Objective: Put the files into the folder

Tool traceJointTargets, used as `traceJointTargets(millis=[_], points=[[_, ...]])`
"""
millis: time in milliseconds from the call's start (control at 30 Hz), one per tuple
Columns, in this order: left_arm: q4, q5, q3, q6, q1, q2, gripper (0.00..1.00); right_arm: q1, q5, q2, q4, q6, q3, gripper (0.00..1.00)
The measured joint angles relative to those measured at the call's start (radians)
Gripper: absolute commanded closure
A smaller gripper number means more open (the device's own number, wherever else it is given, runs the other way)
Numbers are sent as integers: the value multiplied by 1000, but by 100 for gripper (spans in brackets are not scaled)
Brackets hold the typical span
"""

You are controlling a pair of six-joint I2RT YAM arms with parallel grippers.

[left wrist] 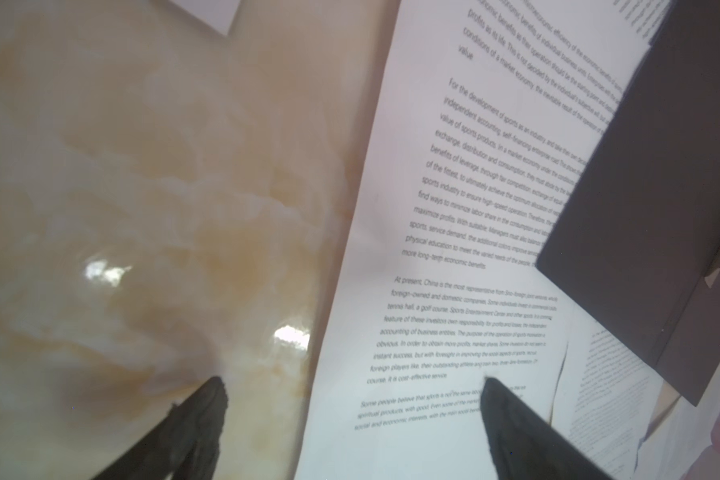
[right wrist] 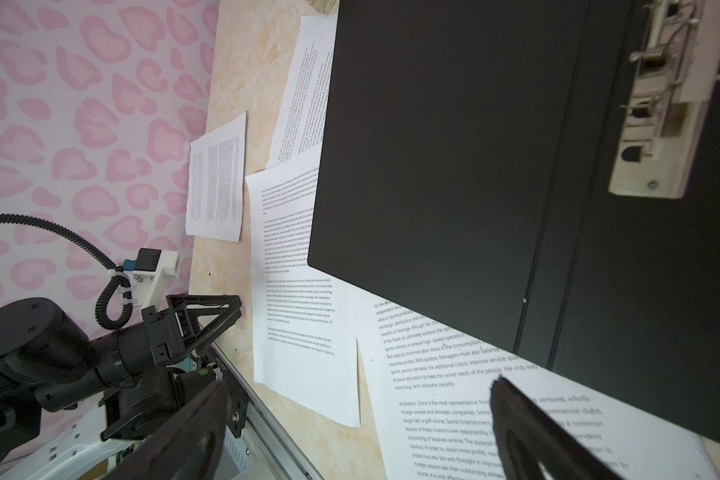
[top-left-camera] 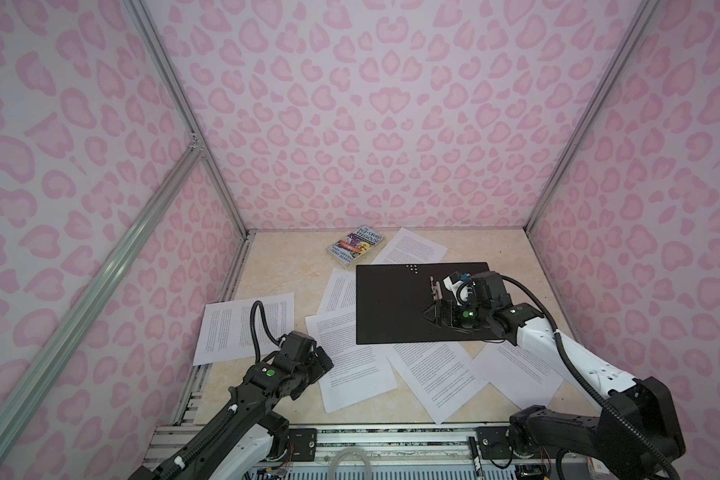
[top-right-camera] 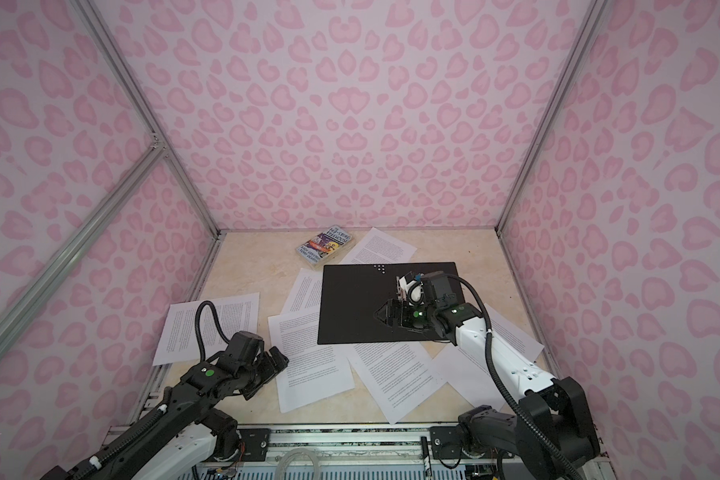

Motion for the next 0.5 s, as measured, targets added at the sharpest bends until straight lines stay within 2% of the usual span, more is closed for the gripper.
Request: traceJointTargets(millis=[200,400,500], points=[[103,105,-11,87,132,86,5,5,-9,-6,110,72,-60,3],[304,257,-46,162,262,161,2,3,-11,27,241,156,-93,3],[385,328,-48,203,297,213,2,3,-15,57,305,196,-106,3]])
